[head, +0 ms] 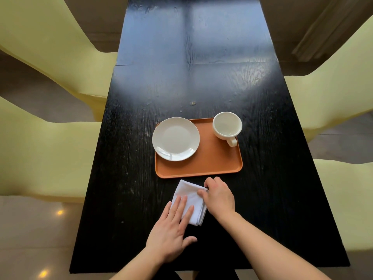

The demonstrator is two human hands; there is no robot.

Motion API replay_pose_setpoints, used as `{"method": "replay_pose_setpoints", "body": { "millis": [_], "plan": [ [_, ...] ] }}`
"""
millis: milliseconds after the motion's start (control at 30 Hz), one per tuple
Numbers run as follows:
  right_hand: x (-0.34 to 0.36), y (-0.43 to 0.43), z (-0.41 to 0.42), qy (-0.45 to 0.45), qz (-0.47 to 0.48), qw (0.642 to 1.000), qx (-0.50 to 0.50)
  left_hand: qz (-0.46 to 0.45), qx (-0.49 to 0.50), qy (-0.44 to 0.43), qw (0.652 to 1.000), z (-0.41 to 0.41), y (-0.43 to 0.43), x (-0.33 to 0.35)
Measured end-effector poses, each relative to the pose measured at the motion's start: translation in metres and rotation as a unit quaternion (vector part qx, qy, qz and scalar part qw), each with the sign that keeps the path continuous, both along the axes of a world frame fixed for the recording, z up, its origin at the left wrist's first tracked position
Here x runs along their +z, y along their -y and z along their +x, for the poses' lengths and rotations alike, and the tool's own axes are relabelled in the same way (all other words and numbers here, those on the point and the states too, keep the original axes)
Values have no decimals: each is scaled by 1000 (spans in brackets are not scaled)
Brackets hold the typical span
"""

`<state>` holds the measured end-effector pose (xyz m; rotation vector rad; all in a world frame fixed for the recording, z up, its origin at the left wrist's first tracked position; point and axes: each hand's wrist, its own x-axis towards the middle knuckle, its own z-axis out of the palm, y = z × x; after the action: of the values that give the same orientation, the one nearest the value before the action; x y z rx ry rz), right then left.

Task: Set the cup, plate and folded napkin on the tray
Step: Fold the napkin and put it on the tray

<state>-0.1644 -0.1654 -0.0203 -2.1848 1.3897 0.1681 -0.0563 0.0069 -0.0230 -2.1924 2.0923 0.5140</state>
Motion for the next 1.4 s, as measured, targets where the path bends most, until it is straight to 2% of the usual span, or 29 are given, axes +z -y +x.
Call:
{"method": "replay_pose_setpoints", "body": {
  "millis": [200, 333, 600, 667, 733, 833, 900, 967, 1033, 1200, 1333, 1367, 1400],
  "plan": [
    [4, 4, 0, 2, 29, 1000, -3, 5, -48, -57, 997, -3, -6, 1],
    [4, 2, -4, 6, 44, 998, 41, 26, -59, -50, 997, -13, -9, -4],
    [17, 3, 9, -65, 46, 994, 72, 40, -50, -51, 997, -15, -6, 3],
    [20, 3, 9, -67, 54, 994, 68, 30, -14, -66, 997, -14, -7, 8],
    [22, 1, 7, -61, 53, 994, 69, 12, 92, -119, 989, -12, -7, 11],
    [23, 0, 3, -33, 99, 994, 19, 4, 284, -198, 938, -9, -1, 13],
    [24, 1, -1, 31, 187, 978, -87, -16, 384, -237, 892, -6, 10, 18],
    [25, 1, -6, 120, 300, 924, -204, -11, 451, -274, 850, -1, 23, 20],
    [28, 2, -14, 177, 367, 872, -270, -7, 510, -326, 796, 4, 35, 22],
    [37, 10, -34, 290, 384, 811, -333, -36, 569, -480, 667, 6, 57, 28],
    [45, 25, -41, 342, 372, 784, -359, -21, 598, -609, 520, 2, 81, 35],
    [47, 29, -42, 353, 369, 778, -366, -9, 593, -629, 502, 0, 88, 37],
    [48, 32, -42, 361, 365, 772, -374, -1, 583, -639, 501, -3, 95, 39]
  ]
}}
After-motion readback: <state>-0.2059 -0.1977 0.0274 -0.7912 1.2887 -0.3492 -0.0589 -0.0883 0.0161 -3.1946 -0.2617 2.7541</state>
